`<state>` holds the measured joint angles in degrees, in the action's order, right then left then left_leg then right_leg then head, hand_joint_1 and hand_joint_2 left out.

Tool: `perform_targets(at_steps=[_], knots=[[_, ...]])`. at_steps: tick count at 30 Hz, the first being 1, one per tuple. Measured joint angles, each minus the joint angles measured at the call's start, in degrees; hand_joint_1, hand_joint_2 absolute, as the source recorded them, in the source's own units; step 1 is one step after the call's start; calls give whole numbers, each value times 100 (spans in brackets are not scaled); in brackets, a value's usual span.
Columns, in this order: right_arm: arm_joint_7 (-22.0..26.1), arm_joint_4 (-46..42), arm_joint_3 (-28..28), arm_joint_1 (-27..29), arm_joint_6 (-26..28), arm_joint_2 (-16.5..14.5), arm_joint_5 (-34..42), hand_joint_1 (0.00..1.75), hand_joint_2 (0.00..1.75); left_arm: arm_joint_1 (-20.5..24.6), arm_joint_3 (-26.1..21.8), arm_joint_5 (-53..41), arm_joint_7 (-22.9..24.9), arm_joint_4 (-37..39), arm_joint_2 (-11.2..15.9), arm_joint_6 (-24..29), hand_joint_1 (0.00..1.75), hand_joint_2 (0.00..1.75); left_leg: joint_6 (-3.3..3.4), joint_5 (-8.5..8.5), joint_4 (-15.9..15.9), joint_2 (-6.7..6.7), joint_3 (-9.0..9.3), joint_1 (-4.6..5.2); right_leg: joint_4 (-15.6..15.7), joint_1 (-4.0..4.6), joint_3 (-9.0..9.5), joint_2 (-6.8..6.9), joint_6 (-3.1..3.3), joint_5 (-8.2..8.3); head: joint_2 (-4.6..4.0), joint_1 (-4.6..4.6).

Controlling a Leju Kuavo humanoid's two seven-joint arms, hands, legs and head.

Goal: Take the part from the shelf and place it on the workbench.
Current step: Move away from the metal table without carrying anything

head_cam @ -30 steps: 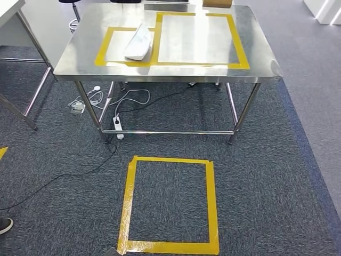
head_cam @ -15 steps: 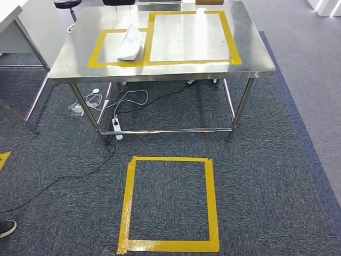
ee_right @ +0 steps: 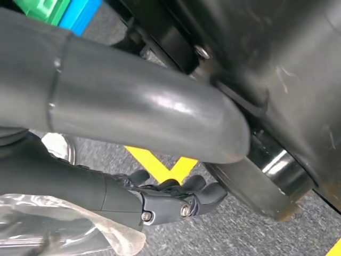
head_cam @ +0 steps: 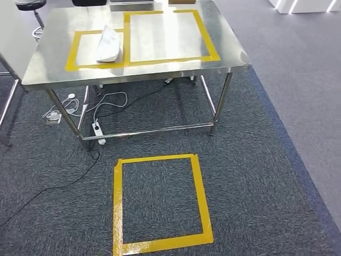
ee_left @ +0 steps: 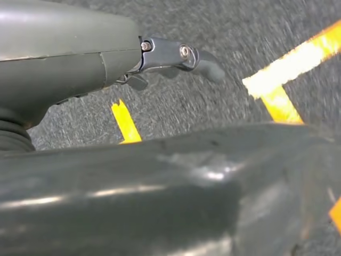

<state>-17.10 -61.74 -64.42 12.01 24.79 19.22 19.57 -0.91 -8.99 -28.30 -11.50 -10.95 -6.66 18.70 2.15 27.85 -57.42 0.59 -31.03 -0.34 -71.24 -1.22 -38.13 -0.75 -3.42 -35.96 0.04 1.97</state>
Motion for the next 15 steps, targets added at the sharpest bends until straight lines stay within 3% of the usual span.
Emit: perform_targets(at_steps=[1, 2, 3, 5, 7, 10, 12, 14, 15], knots=[[20, 2, -53, -30, 3, 10, 35, 0, 0, -2, -5, 2, 0, 1, -2, 0, 0, 0, 2, 1, -2, 85, -3, 8, -190, 1, -77, 10, -6, -36, 0, 2], [42, 8, -103, -54, 5, 17, 76, 0, 0, 1, -11, 4, 0, 2, -4, 0, 0, 0, 3, 2, -4, 160, -3, 12, -154, 2, -40, 24, -6, 42, 0, 1], [63, 16, -160, -77, 7, 25, 126, 0, 0, 7, -18, 7, 0, 2, -5, 2, 0, 0, 0, 4, -7, 225, 1, 14, 102, 3, 110, 57, -1, 207, 0, 1], [104, 44, -275, -133, 6, 35, 241, 0, 0, 24, -31, 14, -2, 2, -9, 9, 0, 0, -21, 18, -28, 337, 11, 33, 910, 29, 555, 301, 28, 535, 0, -3], [159, 78, -381, -201, -1, 45, 358, 0, 0, 30, -36, 16, -7, 2, -10, 18, 0, 0, -69, 36, -54, 442, 17, 63, 1380, 67, 796, 491, 90, 641, 0, 0], [242, 120, -541, -279, 69, 52, 593, 0, 0, 39, -37, -8, -10, 2, -7, 22, 0, 0, -151, 60, -69, 580, 40, 61, 1429, 75, 766, 355, 191, 664, 0, -1], [278, 131, -671, -323, 170, 70, 766, 0, 0, 51, -37, -35, -10, 2, 2, 17, 0, 0, -218, 272, -318, 407, -33, 36, 1444, 49, 775, 249, 256, 706, 0, 12], [306, 131, -802, -386, 248, 102, 919, 0, 0, 46, -37, -49, -5, 2, 10, 7, 0, 0, -262, 683, -1009, 131, -298, 13, 1442, 39, 769, 130, 297, 735, 0, 30], [332, 132, -872, -426, 276, 112, 1019, 0, 0, 36, -37, -51, -2, 3, 11, 2, 0, 0, -268, 847, -1388, 62, -449, 8, 1439, 40, 758, 59, 307, 745, 0, 31]])
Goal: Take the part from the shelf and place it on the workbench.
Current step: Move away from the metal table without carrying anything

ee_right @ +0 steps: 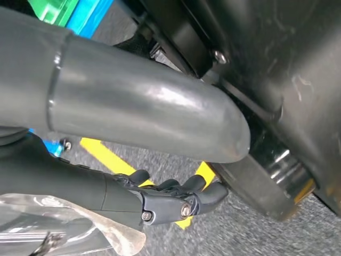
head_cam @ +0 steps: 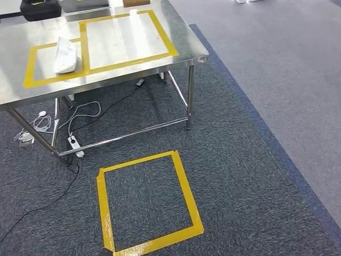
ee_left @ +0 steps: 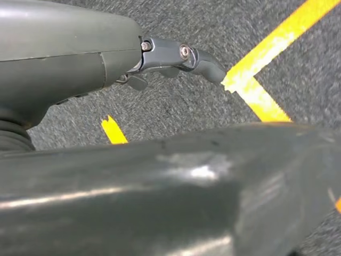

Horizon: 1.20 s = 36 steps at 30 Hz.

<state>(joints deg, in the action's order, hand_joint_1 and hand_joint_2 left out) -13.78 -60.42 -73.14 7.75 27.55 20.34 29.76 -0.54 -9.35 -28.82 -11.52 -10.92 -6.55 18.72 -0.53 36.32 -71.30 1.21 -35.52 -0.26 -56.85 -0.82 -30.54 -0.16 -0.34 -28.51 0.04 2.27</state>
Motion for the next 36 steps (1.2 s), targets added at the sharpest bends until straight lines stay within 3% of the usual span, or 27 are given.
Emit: perform_targets(at_steps=[1, 2, 4, 6, 8, 10, 12, 14, 16, 17, 18, 19, 21, 22, 23, 25, 26, 28, 30, 32, 33, 34, 36], knots=[[28, 2, -73, -40, 28, 6, 108, 0, 0, -10, 0, -2, 3, 1, 1, -4, 0, 0, 0, 64, -252, -30, -103, -1, -4, 1, -7, -78, 3, 6, 0, 1], [55, 5, -148, -78, 51, 9, 210, 0, 0, -14, 0, -4, 5, 1, 0, -6, 0, 0, 9, 1, -292, -45, -119, -1, -10, 2, -9, -160, 3, 9, 0, 1], [90, 10, -277, -135, 77, 16, 330, 0, 0, -13, 0, -8, 6, 2, 0, -7, 0, 0, 50, -411, 257, -150, 112, -3, -23, 3, 0, -320, -2, 11, 0, 1], [109, 13, -363, -192, 84, 21, 395, 0, 0, -9, 0, -14, 17, 7, 9, -8, 0, 0, 108, -740, 981, -467, 405, -19, -45, 6, -22, -466, -34, 15, 0, -5], [123, 20, -441, -257, 90, 27, 484, 0, 0, -3, 0, -19, 32, 14, 16, -13, 0, 0, 134, -776, 1260, -637, 498, -22, -60, -14, -96, -607, -111, 44, 0, -5], [133, 26, -531, -288, 117, 41, 578, 0, 0, 8, -1, -24, 37, 15, 16, -15, 0, 0, 165, -788, 1322, -515, 502, -22, -57, -38, -181, -682, -194, 73, 0, 0], [134, 27, -616, -316, 141, 66, 641, 0, 0, 15, -2, -33, 36, 15, 20, -10, 0, 0, 228, -825, 1385, -360, 513, -39, -242, -20, -309, -432, -243, -58, 0, -16], [134, 27, -669, -361, 144, 98, 669, 0, 0, 9, -4, -44, 36, 16, 23, -8, 0, 0, 265, -835, 1406, -183, 504, -33, -871, -4, -606, -111, -276, -416, 0, -34], [135, 28, -698, -382, 150, 115, 698, 0, 0, -4, -4, -50, 36, 19, 26, -10, 0, 0, 270, -834, 1403, 0, 490, -20, -1526, -5, -893, -35, -307, -686, 0, -38], [139, 29, -717, -388, 156, 121, 733, 0, 0, -6, -4, -51, 36, 19, 27, -11, 0, 0, 270, -832, 1401, 88, 488, -17, -1608, -6, -907, -24, -317, -673, 0, -38], [145, 31, -744, -394, 162, 128, 785, 0, 0, -2, -4, -52, 36, 19, 27, -11, 0, 0, 267, -829, 1398, 166, 489, -16, -1469, -6, -805, 0, -320, -557, 0, -39], [151, 32, -776, -403, 168, 138, 847, 0, 0, 7, -5, -53, 36, 19, 27, -12, 0, 0, 260, -823, 1395, 236, 495, -16, -1124, -6, -595, 63, -315, -370, 0, -38], [167, 34, -833, -415, 176, 157, 968, 0, 0, 23, -6, -56, 36, 19, 28, -19, 0, 0, 226, -800, 1376, 355, 510, 9, -347, 18, -155, 318, -275, -115, 0, -40], [179, 34, -856, -424, 179, 164, 1013, 0, 0, 25, -7, -58, 36, 19, 31, -26, 0, 0, 198, -791, 1368, 409, 515, 25, -108, 34, -23, 404, -238, -64, 0, -40], [193, 34, -880, -434, 180, 169, 1052, 0, 0, 26, -7, -60, 38, 19, 33, -34, 0, 0, 170, -786, 1360, 463, 519, 41, -20, 52, 18, 433, -200, -68, 0, -42], [221, 33, -939, -451, 179, 177, 1117, 0, 0, 33, -7, -63, 59, 19, 39, -47, 0, 0, 106, -778, 1359, 558, 536, 41, -16, 59, -10, 308, -125, -43, 0, -47], [231, 33, -968, -455, 179, 179, 1150, 0, 0, 43, -7, -66, 74, 20, 42, -50, 0, 0, 69, -734, 1326, 515, 536, 31, -8, 49, -16, 250, -95, -29, 0, -44], [246, 33, -1023, -482, 170, 180, 1216, 0, 0, 55, -7, -74, 101, 21, 45, -51, 0, 0, 4, -474, 995, 265, 426, 7, 9, 22, -1, 140, -35, 0, 0, -27], [258, 33, -1073, -532, 162, 180, 1267, 0, 0, 39, -7, -79, 116, 21, 47, -51, 0, 0, -16, -91, 286, 33, 143, -6, 10, 18, -20, 9, -1, 18, 0, -14], [272, 33, -1111, -559, 161, 180, 1307, 0, 0, 12, -6, -87, 120, 23, 47, -51, 0, 0, -10, 41, -199, -29, -60, -9, 4, 22, -29, -150, 13, 28, 0, -15], [281, 33, -1131, -562, 161, 180, 1329, 0, 0, 7, -6, -94, 119, 24, 48, -50, 0, 0, 1, -69, -151, -43, -39, -9, -3, 23, -28, -236, 15, 30, 0, -15], [294, 33, -1155, -563, 161, 180, 1354, 0, 0, 9, -6, -99, 115, 25, 48, -49, 0, 0, 19, -273, 97, -78, 68, -9, -12, 23, -24, -321, 14, 30, 0, -15], [322, 33, -1205, -576, 161, 180, 1397, 0, 0, 19, -7, -103, 106, 26, 57, -43, 0, 0, 66, -676, 810, -337, 357, -25, -43, 23, -42, -479, -3, 28, 0, -17]])
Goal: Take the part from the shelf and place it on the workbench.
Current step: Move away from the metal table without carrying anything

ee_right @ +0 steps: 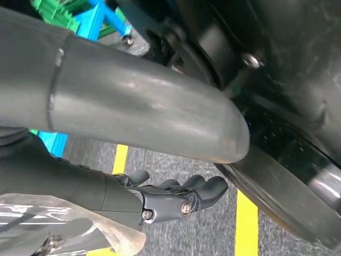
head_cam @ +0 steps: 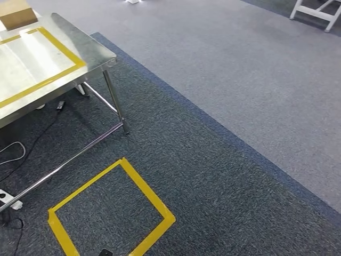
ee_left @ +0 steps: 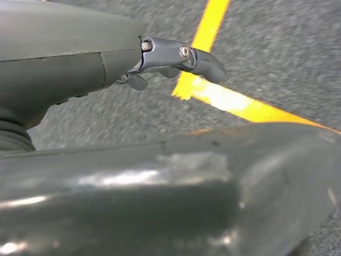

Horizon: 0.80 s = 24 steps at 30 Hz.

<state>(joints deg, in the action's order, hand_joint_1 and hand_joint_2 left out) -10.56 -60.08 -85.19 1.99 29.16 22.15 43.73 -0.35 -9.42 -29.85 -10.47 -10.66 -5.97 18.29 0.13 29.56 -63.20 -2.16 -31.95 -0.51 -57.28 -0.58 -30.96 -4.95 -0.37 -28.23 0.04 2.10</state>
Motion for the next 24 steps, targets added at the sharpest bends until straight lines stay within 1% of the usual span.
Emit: perform_targets(at_steps=[1, 2, 3, 4, 5, 6, 7, 8, 9, 10, 11, 12, 13, 14, 15, 16, 17, 18, 19, 20, 21, 22, 23, 24], knots=[[10, 0, -19, -13, 1, 4, 20, 0, 0, 4, 0, 0, -3, 1, 5, 3, 0, 0, 19, -80, 273, -128, 108, -8, -18, -2, -28, -71, -23, 5, 0, 1], [16, -1, -31, -24, 2, 7, 36, 0, 0, 8, 0, 0, -4, 2, 10, 5, 0, 0, 33, -88, 416, -214, 157, -12, -29, -11, -69, -140, -57, 19, 0, 3], [21, -2, -42, -32, 3, 11, 51, 0, 0, 12, 0, 0, -5, 3, 11, 5, 0, 0, 42, -59, 464, -206, 173, -8, -33, -19, -106, -208, -99, 40, 0, 7], [24, -3, -54, -29, 3, 18, 61, 0, 0, 17, 0, 0, -6, 3, 10, 5, 0, 0, 59, -50, 500, -150, 182, -8, -23, -30, -154, -267, -140, 59, 0, 10], [25, -5, -67, -21, 4, 26, 69, 0, 0, 24, -1, -1, -6, 2, 11, 5, 0, 0, 84, -66, 521, -78, 185, -13, -39, -32, -192, -239, -175, 53, 0, 9], [26, -7, -82, -19, 4, 36, 75, 0, 0, 27, -3, -1, -7, 2, 11, 5, 0, 0, 113, -83, 548, -6, 193, -21, -129, -24, -251, -124, -200, -5, 0, -2], [26, -8, -97, -25, 4, 49, 81, 0, 0, 30, -5, 0, -8, 2, 11, 5, 0, 0, 140, -96, 574, 74, 200, -30, -336, -13, -361, 40, -222, -126, 0, -22], [26, -9, -109, -36, 4, 58, 87, 0, 0, 27, -9, 0, -8, 3, 13, 3, 0, 0, 156, -101, 582, 161, 203, -26, -665, -9, -509, 234, -239, -300, 0, -39], [26, -9, -119, -52, 5, 64, 93, 0, 0, 19, -13, 0, -9, 3, 12, 1, 0, 0, 166, -98, 583, 244, 199, -19, -1059, -7, -698, 362, -257, -485, 0, -55], [26, -9, -129, -61, 7, 69, 97, 0, 0, 11, -17, 1, -9, 3, 13, -2, 0, 0, 169, -95, 582, 334, 197, -13, -1415, -9, -869, 423, -273, -623, 0, -61], [26, -9, -137, -64, 8, 71, 102, 0, 0, 5, -22, 0, -7, 4, 13, -4, 0, 0, 171, -91, 581, 425, 195, -10, -1619, -11, -959, 454, -285, -667, 0, -61], [26, -9, -145, -63, 8, 73, 107, 0, 0, 5, -27, 0, -4, 4, 14, -3, 0, 0, 171, -87, 581, 507, 194, -9, -1606, -12, -940, 478, -292, -603, 0, -62], [26, -8, -155, -61, 8, 76, 115, 0, 0, 10, -32, 0, -2, 4, 12, -2, 0, 0, 166, -82, 581, 583, 199, -9, -1362, -14, -798, 518, -291, -448, 0, -62], [26, -8, -166, -61, 8, 81, 124, 0, 0, 19, -36, -1, 0, 4, 8, -1, 0, 0, 155, -73, 580, 652, 213, -8, -959, -14, -566, 605, -285, -256, 0, -63], [26, -8, -176, -67, 8, 86, 131, 0, 0, 27, -39, -1, 0, 4, 3, 2, 0, 0, 135, -60, 575, 712, 224, 6, -549, 3, -345, 731, -271, -127, 0, -67], [27, -8, -184, -76, 8, 92, 136, 0, 0, 32, -42, 0, 0, 4, -1, 4, 0, 0, 108, -45, 567, 768, 233, 23, -235, 17, -168, 820, -236, -42, 0, -69], [30, -8, -188, -86, 9, 97, 137, 0, 0, 36, -45, 0, 0, 4, -4, 6, 0, 0, 78, -33, 560, 823, 241, 40, -64, 32, -77, 870, -197, -16, 0, -74], [32, -8, -192, -93, 9, 98, 137, 0, 0, 40, -46, 0, 0, 4, -4, 7, 0, 0, 49, -27, 557, 880, 246, 55, -23, 49, -68, 855, -155, -27, 0, -76], [36, -9, -202, -93, 10, 100, 137, 0, 0, 46, -48, 0, 0, 4, -4, 8, 0, 0, 22, -21, 556, 938, 259, 57, -24, 45, -82, 778, -111, -11, 0, -78], [37, -9, -213, -86, 10, 100, 138, 0, 0, 56, -48, 0, 1, 4, -4, 8, 0, 0, -12, 0, 544, 944, 271, 48, -20, 37, -90, 716, -78, 1, 0, -78], [37, -9, -226, -80, 11, 100, 140, 0, 0, 63, -48, 0, 2, 4, -4, 9, 0, 0, -43, 64, 480, 858, 260, 39, -13, 26, -92, 661, -45, 17, 0, -72], [37, -9, -240, -83, 14, 100, 143, 0, 0, 68, -49, 0, 2, 4, -4, 11, 0, 0, -68, 191, 311, 711, 198, 30, -3, 13, -91, 608, -13, 34, 0, -63], [37, -9, -254, -94, 16, 100, 145, 0, 0, 66, -49, -1, 2, 4, -4, 12, 0, 0, -86, 369, 19, 533, 77, 20, 1, 4, -84, 551, 15, 48, 0, -51], [37, -9, -267, -111, 21, 100, 147, 0, 0, 57, -50, -1, 2, 4, -4, 13, 0, 0, -89, 566, -368, 387, -93, 19, -1, 6, -93, 483, 35, 57, 0, -43]])
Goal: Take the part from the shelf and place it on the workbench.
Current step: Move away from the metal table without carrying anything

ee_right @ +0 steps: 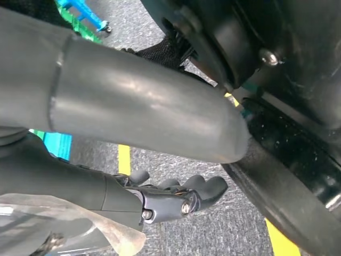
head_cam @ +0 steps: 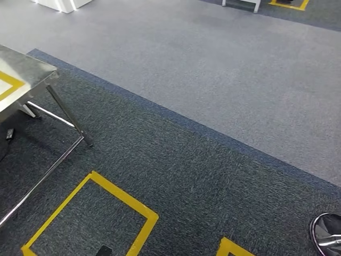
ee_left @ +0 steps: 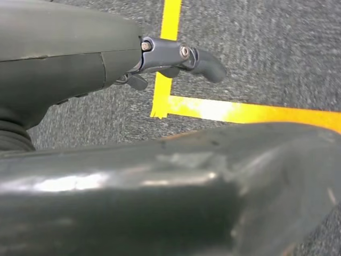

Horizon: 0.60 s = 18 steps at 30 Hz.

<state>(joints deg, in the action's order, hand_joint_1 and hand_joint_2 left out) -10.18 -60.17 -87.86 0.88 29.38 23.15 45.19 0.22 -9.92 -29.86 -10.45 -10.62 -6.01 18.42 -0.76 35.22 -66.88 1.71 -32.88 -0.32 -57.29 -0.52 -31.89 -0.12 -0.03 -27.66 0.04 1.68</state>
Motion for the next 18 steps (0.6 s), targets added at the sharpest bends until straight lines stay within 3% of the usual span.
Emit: perform_targets(at_steps=[2, 3, 5, 7, 9, 11, 12, 13, 15, 17, 18], knots=[[-1, 0, -28, -29, 8, 0, 1, 0, 0, -26, -1, 0, 1, 1, 0, -1, 0, 0, 12, 223, -657, -98, -302, 0, -3, 11, -7, -167, 21, 8, 0, 6], [-1, 0, -39, -34, 12, 0, 2, 0, 0, -36, -1, 0, 2, 2, 0, -1, 0, 0, 26, 173, -731, -113, -349, 0, -5, 18, -4, -256, 23, 10, 0, 5], [-1, 0, -57, -34, 13, 0, 4, 0, 0, -39, -1, 0, 3, 2, 1, -3, 0, 0, 79, -220, -247, -204, -163, 2, -11, 28, 13, -429, 21, 11, 0, 6], [-1, -2, -66, -47, 13, -1, 5, 0, 0, -37, -1, -1, 4, 5, 12, -4, 0, 0, 159, -581, 488, -579, 120, -10, -35, 26, -11, -588, 2, 15, 0, -1], [-2, -3, -69, -67, 17, 1, 8, 0, 0, -36, -2, -2, 7, 8, 24, -4, 0, 0, 188, -650, 820, -830, 227, -7, -60, -7, -91, -745, -63, 36, 0, 0], [-7, -3, -85, -67, 20, 5, 20, 0, 0, -30, -4, -4, 9, 9, 28, -3, 0, 0, 196, -657, 891, -704, 243, -2, -61, -45, -168, -883, -147, 67, 0, 5], [-9, -4, -97, -62, 20, 7, 31, 0, 0, -27, -6, -4, 9, 9, 29, -2, 0, 0, 217, -678, 935, -617, 261, -8, -103, -42, -215, -815, -176, 45, 0, 0], [-14, -3, -112, -65, 20, 9, 47, 0, 0, -23, -8, -5, 8, 9, 29, 0, 0, 0, 244, -699, 978, -520, 280, -18, -240, -31, -304, -661, -201, -36, 0, -18], [-22, -1, -130, -86, 20, 15, 83, 0, 0, -25, -13, -3, 8, 9, 26, 2, 0, 0, 276, -713, 1019, -313, 303, -15, -828, -13, -614, -245, -243, -352, 0, -60], [-28, 0, -140, -97, 21, 17, 118, 0, 0, -41, -19, 10, 9, 9, 24, 2, 0, 0, 281, -702, 1015, -106, 303, -3, -1458, -29, -925, -63, -287, -605, 0, -83], [-34, 0, -145, -93, 22, 19, 136, 0, 0, -45, -25, 22, 9, 9, 24, 3, 0, 0, 275, -694, 1014, -10, 302, -2, -1548, -40, -957, -23, -303, -593, 0, -84]])
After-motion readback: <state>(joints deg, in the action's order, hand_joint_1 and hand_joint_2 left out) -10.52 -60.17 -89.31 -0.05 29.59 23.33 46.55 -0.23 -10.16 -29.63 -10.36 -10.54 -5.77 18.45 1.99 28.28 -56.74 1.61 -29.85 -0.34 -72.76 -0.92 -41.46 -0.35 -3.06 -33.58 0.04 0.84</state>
